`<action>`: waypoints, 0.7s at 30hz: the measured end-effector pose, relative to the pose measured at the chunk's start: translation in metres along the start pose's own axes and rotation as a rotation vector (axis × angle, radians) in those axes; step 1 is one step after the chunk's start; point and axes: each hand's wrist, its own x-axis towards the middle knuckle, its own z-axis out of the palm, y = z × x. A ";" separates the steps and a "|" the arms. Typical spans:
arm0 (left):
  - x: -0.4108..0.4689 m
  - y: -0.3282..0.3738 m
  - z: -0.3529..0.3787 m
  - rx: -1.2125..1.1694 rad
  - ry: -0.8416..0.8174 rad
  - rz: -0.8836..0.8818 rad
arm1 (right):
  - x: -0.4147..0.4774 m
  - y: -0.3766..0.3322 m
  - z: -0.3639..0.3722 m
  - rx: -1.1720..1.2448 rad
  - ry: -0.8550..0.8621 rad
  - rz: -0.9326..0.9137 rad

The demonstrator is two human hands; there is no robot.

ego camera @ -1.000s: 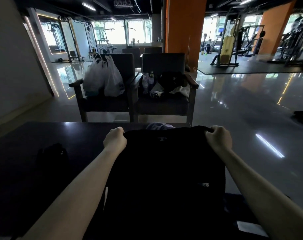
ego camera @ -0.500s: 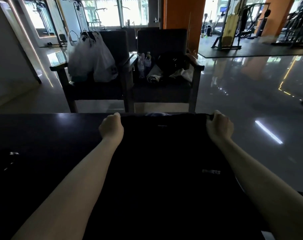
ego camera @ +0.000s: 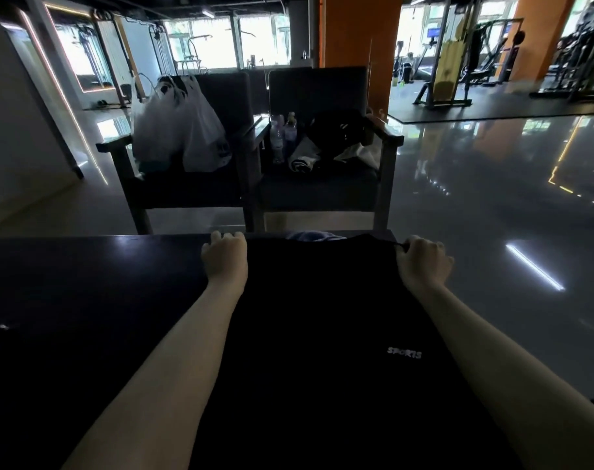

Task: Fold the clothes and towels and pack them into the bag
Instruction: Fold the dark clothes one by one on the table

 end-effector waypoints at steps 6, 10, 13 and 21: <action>-0.039 0.003 0.031 -0.283 -0.099 0.131 | -0.028 0.013 0.011 0.061 -0.061 -0.154; -0.071 0.000 0.041 -0.279 -0.433 0.181 | -0.052 0.024 0.009 0.019 -0.320 -0.213; -0.088 -0.003 0.029 -0.304 -0.448 0.099 | -0.068 0.026 -0.005 0.096 -0.375 -0.201; -0.186 -0.018 -0.010 -0.256 -0.533 0.175 | -0.148 0.048 -0.049 0.044 -0.530 -0.237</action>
